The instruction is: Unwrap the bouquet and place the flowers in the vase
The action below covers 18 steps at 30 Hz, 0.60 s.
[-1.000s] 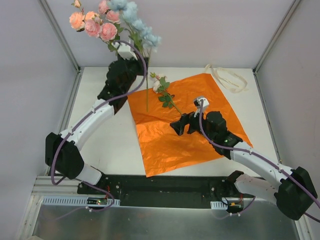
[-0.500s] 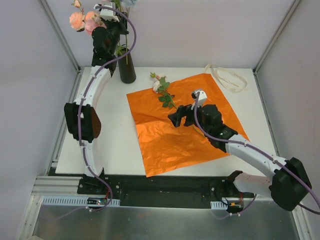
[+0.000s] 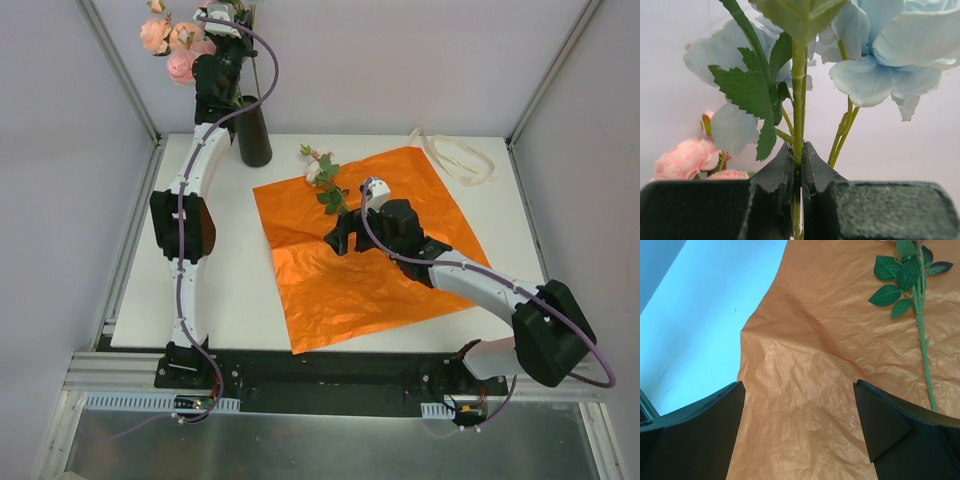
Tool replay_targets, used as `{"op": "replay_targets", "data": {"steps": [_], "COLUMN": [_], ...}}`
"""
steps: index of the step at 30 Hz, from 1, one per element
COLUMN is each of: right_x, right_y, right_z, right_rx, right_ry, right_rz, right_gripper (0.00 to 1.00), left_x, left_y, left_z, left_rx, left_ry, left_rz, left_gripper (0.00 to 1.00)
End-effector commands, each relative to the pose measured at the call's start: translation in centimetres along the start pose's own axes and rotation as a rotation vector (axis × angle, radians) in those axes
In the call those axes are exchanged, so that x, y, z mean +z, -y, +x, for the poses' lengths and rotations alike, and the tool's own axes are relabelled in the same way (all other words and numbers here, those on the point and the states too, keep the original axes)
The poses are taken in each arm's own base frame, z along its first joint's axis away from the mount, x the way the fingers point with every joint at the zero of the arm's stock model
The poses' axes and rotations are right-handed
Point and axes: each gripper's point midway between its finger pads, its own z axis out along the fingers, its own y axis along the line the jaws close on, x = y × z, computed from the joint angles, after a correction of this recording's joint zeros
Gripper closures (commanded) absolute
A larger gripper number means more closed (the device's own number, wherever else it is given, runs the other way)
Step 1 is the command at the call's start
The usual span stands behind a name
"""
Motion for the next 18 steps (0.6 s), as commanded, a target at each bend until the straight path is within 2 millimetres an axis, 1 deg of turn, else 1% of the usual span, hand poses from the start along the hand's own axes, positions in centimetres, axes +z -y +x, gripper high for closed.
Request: {"op": "replay_targets", "data": {"steps": [1,3,6,7,9,11,15,17,18], "right_x": [0.7,1.0,1.5,1.7,1.8,1.8,1.8,1.7,1.6], "right_y": [-1.0,-0.8,-0.6,-0.4,-0.5,-0.6,-0.5,-0.5,-0.6], "right_z": [-2.4,-2.4,-2.1,-2.0,-2.2,-2.2,-2.2,-2.3,-2.3], "right_rx": [-0.028,-0.027,-0.026,-0.02,-0.011,-0.007,-0.007,-0.004,-0.004], "right_ry": [0.046,0.044,0.04,0.035,0.038,0.039,0.044,0.046,0.046], "right_rz": [-0.036,-0.031,-0.023,-0.02,-0.024,-0.031,-0.027,-0.026,-0.029], "right_gripper": [0.01,0.01,0.01,0.01,0.01,0.01,0.01,0.0,0.01], "left_x": [0.7,0.6,0.5,0.5,0.3,0.2,-0.8,-1.1,-1.2], "left_y": [-0.5,-0.5,-0.3,-0.3,-0.4,-0.6,-0.3,-0.3,-0.4], "left_z": [-8.0,-7.9,-8.8,-8.7,-9.2,-9.2,-6.7,-6.6,-7.0], "left_rx": [0.093,0.108,0.111,0.117,0.129,0.125,0.119,0.137,0.14], "left_ry": [0.194,0.187,0.196,0.193,0.195,0.189,0.15,0.144,0.148], "left_rz": [-0.014,-0.01,-0.003,-0.002,-0.013,-0.02,-0.012,-0.015,-0.022], "left_gripper": [1.0,1.0,1.0,1.0,1.0,1.0,1.0,1.0,1.0]}}
